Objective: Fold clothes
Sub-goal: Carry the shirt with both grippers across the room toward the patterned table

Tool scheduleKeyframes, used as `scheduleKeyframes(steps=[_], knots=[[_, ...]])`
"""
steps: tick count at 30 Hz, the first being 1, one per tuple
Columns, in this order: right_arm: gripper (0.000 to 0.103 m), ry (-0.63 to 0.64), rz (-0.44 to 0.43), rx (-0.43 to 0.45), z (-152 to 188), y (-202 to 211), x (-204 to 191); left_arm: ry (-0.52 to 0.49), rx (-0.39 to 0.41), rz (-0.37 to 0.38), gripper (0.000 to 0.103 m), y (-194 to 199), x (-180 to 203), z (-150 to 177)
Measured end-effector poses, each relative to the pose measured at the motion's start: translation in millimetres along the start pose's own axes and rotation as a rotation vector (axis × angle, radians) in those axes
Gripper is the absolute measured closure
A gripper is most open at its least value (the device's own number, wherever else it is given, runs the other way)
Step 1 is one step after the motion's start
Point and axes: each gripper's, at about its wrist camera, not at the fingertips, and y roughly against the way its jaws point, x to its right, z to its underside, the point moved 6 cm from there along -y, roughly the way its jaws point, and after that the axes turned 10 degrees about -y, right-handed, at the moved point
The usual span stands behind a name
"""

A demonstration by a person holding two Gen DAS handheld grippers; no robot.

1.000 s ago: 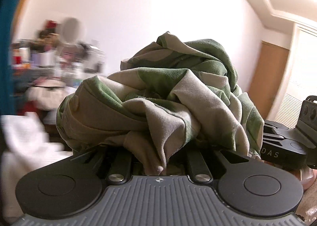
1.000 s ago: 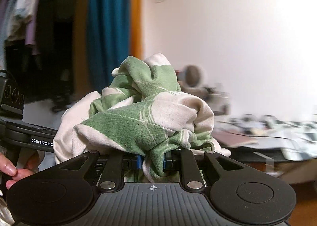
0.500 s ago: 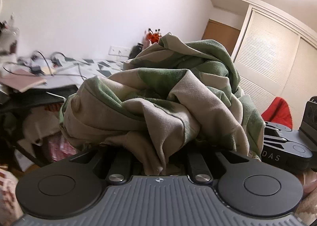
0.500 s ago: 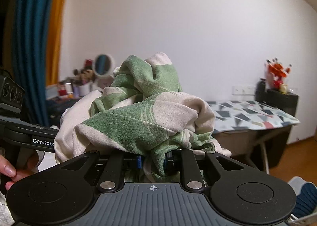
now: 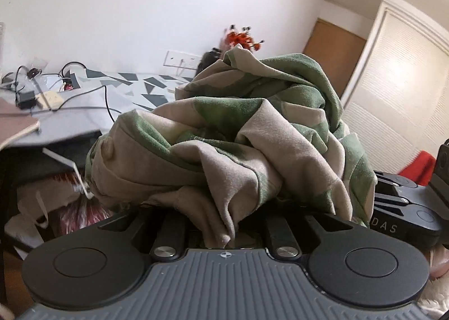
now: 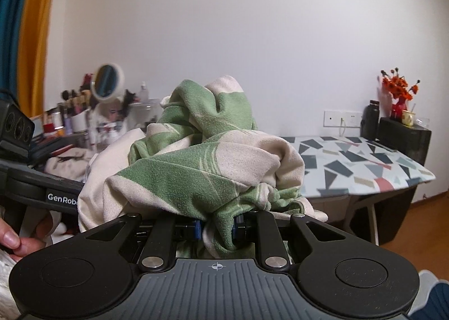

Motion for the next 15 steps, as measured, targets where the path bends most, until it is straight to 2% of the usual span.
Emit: scheduleKeyframes(steps=[4,7,15], knots=[[0.085,-0.006,-0.012,0.005,-35.0,-67.9,42.5,-0.031,-0.016,-0.003,0.090,-53.9,-29.4,-35.8],[0.085,-0.051,-0.008,0.004,-47.7,-107.3,73.7,-0.018,-0.049,-0.012,0.090,-94.5,-42.1,-52.0],[0.085,-0.130,-0.040,-0.046,-62.8,-187.5,179.9,-0.012,-0.124,-0.045,0.090,-203.9,-42.3,-79.5]])
